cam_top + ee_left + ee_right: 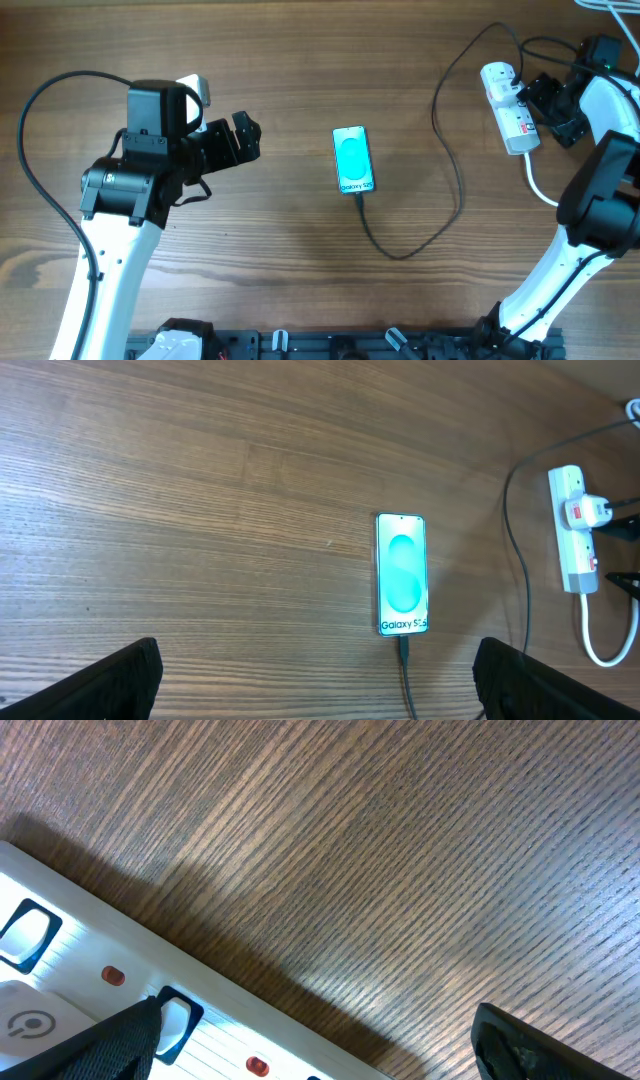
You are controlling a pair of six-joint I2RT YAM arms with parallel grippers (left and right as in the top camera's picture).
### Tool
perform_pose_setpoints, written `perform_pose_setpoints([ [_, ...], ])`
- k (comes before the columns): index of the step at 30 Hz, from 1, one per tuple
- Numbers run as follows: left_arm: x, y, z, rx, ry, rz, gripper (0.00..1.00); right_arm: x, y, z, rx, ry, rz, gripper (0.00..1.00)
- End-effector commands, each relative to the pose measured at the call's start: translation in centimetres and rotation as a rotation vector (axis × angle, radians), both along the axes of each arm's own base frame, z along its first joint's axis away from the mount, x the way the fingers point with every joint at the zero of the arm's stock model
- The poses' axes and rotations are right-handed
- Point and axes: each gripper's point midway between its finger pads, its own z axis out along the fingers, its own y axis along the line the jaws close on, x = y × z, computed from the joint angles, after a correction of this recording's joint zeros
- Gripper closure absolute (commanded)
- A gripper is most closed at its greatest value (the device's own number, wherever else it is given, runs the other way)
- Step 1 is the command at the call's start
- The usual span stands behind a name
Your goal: Plug charger to phone and switch on socket
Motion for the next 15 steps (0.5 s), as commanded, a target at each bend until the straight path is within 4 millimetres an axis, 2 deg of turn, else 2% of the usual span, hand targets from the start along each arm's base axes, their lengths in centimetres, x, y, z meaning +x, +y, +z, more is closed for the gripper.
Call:
perform_pose_setpoints([
  [1, 0.15, 0.43, -0.30, 0.021, 0.001, 0.006, 0.00, -0.78, 2.01, -1.97, 0.058, 0.055, 0.071, 0.00],
  [15, 0.15, 0.43, -0.30, 0.021, 0.001, 0.006, 0.00, -0.70, 2.71, -2.00, 0.059, 0.062, 0.091, 0.00],
])
